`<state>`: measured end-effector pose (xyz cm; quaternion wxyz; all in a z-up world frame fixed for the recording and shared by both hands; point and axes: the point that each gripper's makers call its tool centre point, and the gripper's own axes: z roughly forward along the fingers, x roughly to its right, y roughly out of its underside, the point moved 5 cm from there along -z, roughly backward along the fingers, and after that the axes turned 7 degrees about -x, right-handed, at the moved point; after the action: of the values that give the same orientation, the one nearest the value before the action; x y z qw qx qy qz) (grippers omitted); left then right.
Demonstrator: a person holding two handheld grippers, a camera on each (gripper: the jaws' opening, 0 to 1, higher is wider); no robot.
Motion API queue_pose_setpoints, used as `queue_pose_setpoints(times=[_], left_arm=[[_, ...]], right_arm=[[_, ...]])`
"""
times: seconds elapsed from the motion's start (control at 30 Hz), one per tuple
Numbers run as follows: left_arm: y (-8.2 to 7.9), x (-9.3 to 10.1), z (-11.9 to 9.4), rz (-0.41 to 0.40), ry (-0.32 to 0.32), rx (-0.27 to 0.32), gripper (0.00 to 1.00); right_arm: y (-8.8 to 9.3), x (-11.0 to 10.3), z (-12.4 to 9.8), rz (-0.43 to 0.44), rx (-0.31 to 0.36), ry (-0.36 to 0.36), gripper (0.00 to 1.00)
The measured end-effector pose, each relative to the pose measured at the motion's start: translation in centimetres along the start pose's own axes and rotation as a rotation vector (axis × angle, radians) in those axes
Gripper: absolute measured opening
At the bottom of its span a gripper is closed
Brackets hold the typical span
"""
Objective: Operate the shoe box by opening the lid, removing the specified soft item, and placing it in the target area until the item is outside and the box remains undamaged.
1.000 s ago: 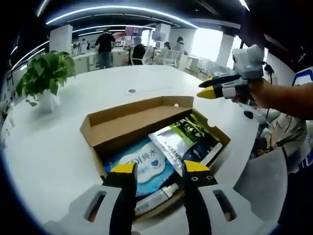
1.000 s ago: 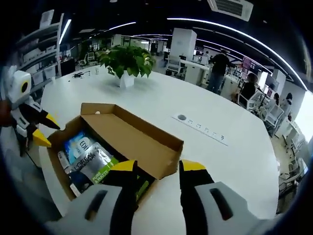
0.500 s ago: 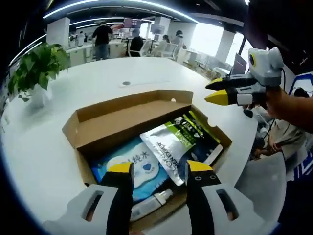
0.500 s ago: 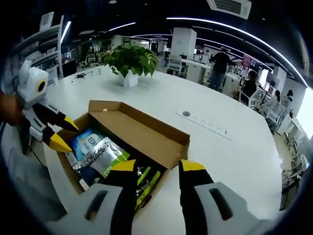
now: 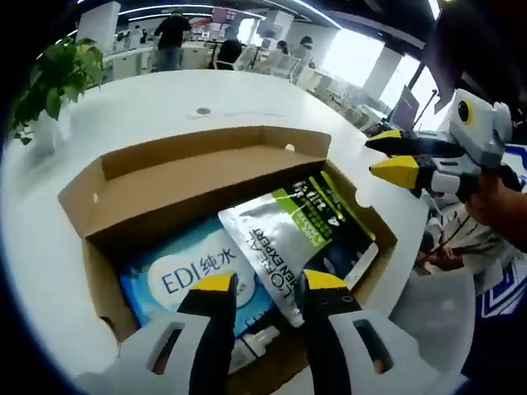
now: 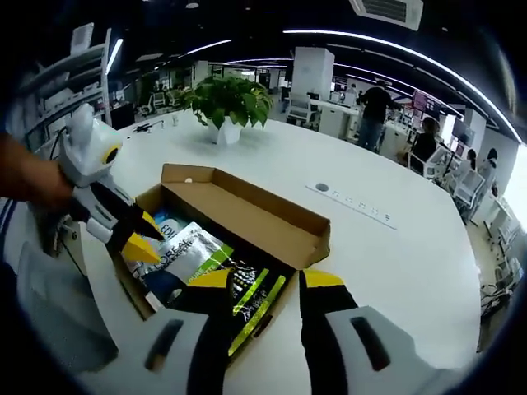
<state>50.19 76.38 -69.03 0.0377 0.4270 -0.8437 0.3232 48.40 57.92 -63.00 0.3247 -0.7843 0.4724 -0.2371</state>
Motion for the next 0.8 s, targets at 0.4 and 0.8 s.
queue_pose_setpoints(times=[0.4, 0.8], left_arm=[[-0.3, 0.3, 1.3, -0.032, 0.045, -0.016, 0.17], [-0.4, 0.2, 1.4, -0.035, 0.047, -0.012, 0.0]], right_arm=[[1.0, 0.6, -0.4, 0.018, -0.006, -0.001, 0.27], [1.2, -0.1, 0.0, 0.026, -0.014, -0.027, 0.25]])
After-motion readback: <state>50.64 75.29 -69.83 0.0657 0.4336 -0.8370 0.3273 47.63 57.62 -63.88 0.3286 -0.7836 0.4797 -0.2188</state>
